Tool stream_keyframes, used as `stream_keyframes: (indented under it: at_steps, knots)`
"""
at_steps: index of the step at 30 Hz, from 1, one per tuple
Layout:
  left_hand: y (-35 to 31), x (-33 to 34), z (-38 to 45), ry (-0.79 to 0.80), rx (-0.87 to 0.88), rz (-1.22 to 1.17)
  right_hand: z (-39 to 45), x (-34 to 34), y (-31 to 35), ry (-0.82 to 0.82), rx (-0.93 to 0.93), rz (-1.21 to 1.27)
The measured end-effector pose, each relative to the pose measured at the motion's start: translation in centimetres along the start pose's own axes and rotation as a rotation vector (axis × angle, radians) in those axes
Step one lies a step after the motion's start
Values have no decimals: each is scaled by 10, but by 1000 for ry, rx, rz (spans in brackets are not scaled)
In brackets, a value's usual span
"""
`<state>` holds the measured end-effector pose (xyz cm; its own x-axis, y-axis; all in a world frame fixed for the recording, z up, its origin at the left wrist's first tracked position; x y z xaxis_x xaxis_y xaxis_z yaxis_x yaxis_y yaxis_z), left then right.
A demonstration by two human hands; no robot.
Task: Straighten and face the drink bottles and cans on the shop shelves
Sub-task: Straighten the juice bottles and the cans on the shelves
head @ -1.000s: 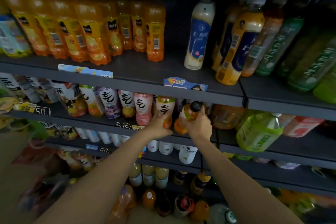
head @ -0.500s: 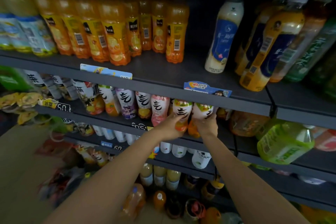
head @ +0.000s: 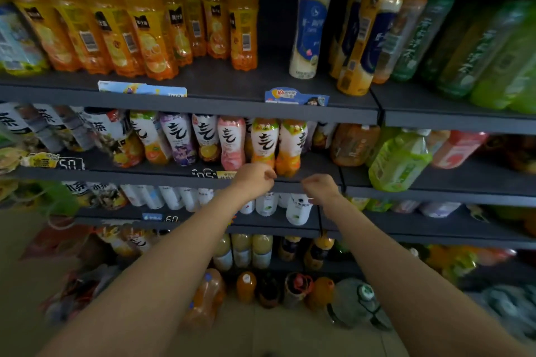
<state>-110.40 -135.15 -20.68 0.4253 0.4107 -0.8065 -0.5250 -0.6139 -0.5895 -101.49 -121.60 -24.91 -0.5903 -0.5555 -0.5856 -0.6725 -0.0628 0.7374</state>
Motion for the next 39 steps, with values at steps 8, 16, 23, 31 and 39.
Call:
stream_keyframes:
  at_steps: [8,16,23,31,39]
  knots:
    - [-38,48,-28,163,18,37,-17,-75,-86,-52,114,32]
    - [-112,120,-43,222,-4,-9,9,-147,-150,-115,49,-131]
    - [-194,247,-53,278,-76,10,67,-243,-259,-8,-4,-178]
    - [-222,335,-52,115,-136,9,127,-279,-345,13,106,-299]
    - [-202,475,15,-17,-29,-25,217,-211,-462,50,-3,-443]
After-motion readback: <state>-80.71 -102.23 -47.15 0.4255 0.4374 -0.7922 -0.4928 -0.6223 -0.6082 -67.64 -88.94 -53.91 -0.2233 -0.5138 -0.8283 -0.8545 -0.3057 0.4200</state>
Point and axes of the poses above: each hand's wrist, its own z-axis towards the middle knuckle, its own x-axis out of the palm, y = z × x, the point moved 2 cm from there along z, towards the middle knuckle, and after that the axes turned 10 degrees about -y, right-handed, at the moved point
